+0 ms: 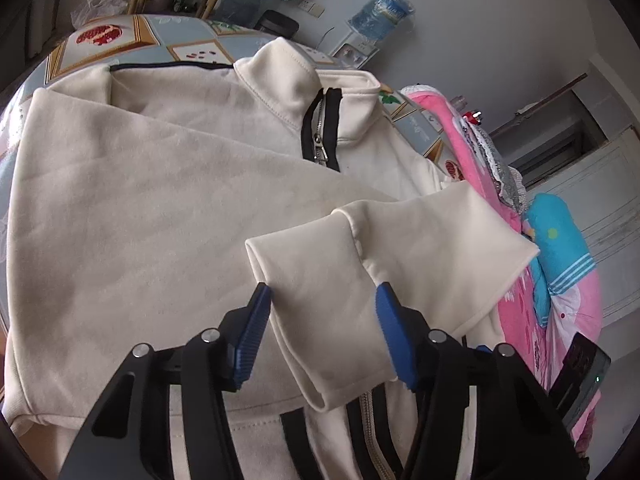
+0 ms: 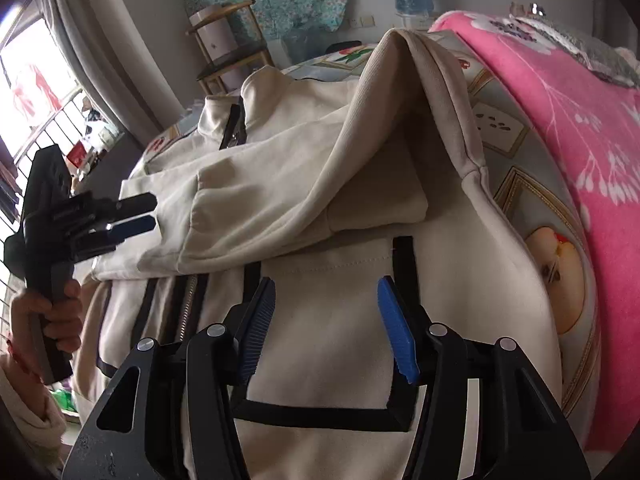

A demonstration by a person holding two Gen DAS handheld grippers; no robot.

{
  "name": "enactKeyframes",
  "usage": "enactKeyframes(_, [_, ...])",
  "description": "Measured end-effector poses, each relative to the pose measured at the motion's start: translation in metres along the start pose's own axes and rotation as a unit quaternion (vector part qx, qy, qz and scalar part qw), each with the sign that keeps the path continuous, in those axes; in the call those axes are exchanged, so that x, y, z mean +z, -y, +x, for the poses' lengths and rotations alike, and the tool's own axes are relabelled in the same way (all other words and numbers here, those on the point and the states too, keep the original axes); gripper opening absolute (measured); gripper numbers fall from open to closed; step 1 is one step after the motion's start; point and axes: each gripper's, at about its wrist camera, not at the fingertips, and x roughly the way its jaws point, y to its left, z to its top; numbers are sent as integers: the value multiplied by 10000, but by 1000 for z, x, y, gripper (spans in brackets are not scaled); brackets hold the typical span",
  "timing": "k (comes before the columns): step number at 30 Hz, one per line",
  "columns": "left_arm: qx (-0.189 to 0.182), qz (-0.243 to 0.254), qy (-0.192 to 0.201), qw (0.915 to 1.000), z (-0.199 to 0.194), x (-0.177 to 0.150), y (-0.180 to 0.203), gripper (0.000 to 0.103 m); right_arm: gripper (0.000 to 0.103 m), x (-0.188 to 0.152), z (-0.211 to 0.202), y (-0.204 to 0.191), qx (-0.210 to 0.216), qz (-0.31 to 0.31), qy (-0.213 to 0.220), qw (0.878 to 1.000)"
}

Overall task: Fold large clothes
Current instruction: 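Lay the held sleeve across the jacket front with the right tool, release, then grasp the jacket side edge with the left tool and fold it inward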

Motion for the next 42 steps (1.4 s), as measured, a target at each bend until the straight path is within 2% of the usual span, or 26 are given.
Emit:
enactKeyframes(4, [287, 62, 50, 9996, 9, -2, 6, 48, 53, -11, 5, -4, -205, -105, 77, 9997])
enactKeyframes(6, [569, 183, 119, 9981, 11, -4, 10, 36, 53, -15, 4, -1, -238, -64, 101, 9996])
enactKeyframes(7, [736, 248, 158, 9969, 11, -5, 11, 18, 53, -15, 6, 1, -253, -31, 94, 9996])
enactKeyframes(8, [743, 271, 177, 9967, 11, -6, 10, 7, 52, -16, 6, 3, -253, 7, 93, 9996])
enactKeyframes(10, [688, 267, 307, 9968, 6, -6, 9, 5, 50, -16, 6, 6, -233, 58, 126, 9996])
enactKeyframes(16, [706, 747, 1101, 9886, -52, 8, 31, 4, 47, -15, 8, 8, -212, -34, 122, 9997])
enactKeyframes(21, [834, 821, 1569, 9807, -111, 24, 26, 4, 47, -17, 9, 5, -269, -105, 131, 9995])
enactKeyframes(25, [1227, 859, 1476, 9776, -127, 27, 2, 4, 49, -18, 11, 1, -351, -200, 136, 9991])
enactKeyframes(29, [1469, 521, 961, 9831, -102, 24, -36, 4, 50, -18, 12, -2, -424, -255, 121, 9987])
enactKeyframes(32, [1522, 283, 802, 9847, -87, 20, -59, 4, 50, -17, 12, -3, -399, -232, 98, 9989])
enactKeyframes(35, [1365, -21, 762, 9877, -85, 20, -75, 5, 50, -16, 11, -1, -348, -200, 80, 9992])
enactKeyframes(38, [1280, -118, 896, 9876, -94, 19, -76, 9, 50, -13, 13, 1, -354, -208, 60, 9991])
enactKeyframes(40, [1411, 44, 1149, 9833, -105, 15, -68, 10, 50, -10, 14, 3, -376, -212, 52, 9991])
enactKeyframes(42, [1390, 306, 1321, 9810, -115, 8, -56, 14, 50, -9, 13, 3, -366, -160, 43, 9992])
